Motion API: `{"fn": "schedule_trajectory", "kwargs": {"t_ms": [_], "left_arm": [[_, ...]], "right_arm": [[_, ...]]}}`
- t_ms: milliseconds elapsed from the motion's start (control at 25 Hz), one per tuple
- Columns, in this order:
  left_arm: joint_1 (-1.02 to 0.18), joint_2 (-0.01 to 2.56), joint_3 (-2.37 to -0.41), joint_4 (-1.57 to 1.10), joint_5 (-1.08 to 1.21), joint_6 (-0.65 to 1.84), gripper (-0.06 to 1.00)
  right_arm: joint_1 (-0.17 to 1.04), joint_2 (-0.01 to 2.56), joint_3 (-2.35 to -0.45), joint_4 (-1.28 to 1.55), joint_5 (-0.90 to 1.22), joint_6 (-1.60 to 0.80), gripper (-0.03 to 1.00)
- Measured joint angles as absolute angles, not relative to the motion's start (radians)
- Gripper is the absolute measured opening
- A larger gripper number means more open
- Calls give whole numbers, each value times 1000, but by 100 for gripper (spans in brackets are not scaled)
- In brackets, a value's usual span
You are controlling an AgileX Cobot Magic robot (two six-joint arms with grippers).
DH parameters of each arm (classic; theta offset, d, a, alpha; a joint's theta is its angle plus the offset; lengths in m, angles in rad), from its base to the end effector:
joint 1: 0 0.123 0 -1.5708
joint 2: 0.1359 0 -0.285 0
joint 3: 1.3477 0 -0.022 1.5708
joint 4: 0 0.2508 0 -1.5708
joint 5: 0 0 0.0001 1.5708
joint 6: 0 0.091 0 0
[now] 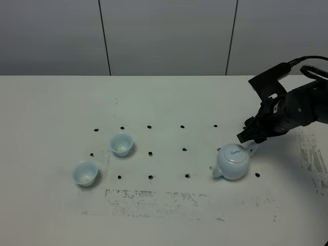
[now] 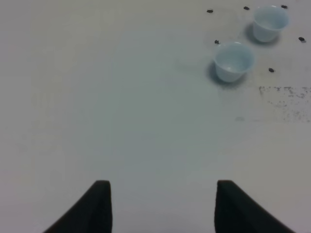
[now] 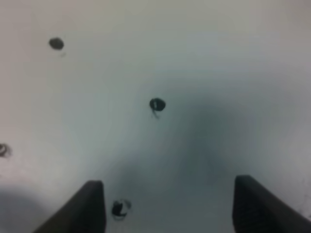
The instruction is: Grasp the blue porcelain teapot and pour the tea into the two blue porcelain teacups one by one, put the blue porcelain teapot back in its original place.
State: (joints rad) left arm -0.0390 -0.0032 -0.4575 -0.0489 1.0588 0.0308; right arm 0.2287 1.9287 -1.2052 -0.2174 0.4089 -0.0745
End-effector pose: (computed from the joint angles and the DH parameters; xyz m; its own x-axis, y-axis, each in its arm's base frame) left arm -0.0007 -0.0039 0.2656 -0.4876 0.0259 -0.8727 0.0794 0.9967 -0.0149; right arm 0.3874 0.0821 0.1645 -0.7572 -0.4535 -0.4701 -0.4037 0.8907 -0.2091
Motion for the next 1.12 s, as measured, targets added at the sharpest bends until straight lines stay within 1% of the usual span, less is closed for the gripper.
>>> {"fn": "schedule_trajectory", "kwargs": {"t_ms": [800,1120], "left_arm": [[-39,-3,-457,-49,1059,33,45],[-39,-3,-457,-49,1059,33,45]], "right_arm": [[229,1867,-1205,-190,814,-72,54],[229,1835,-1205,-46,867,-220,54]]}}
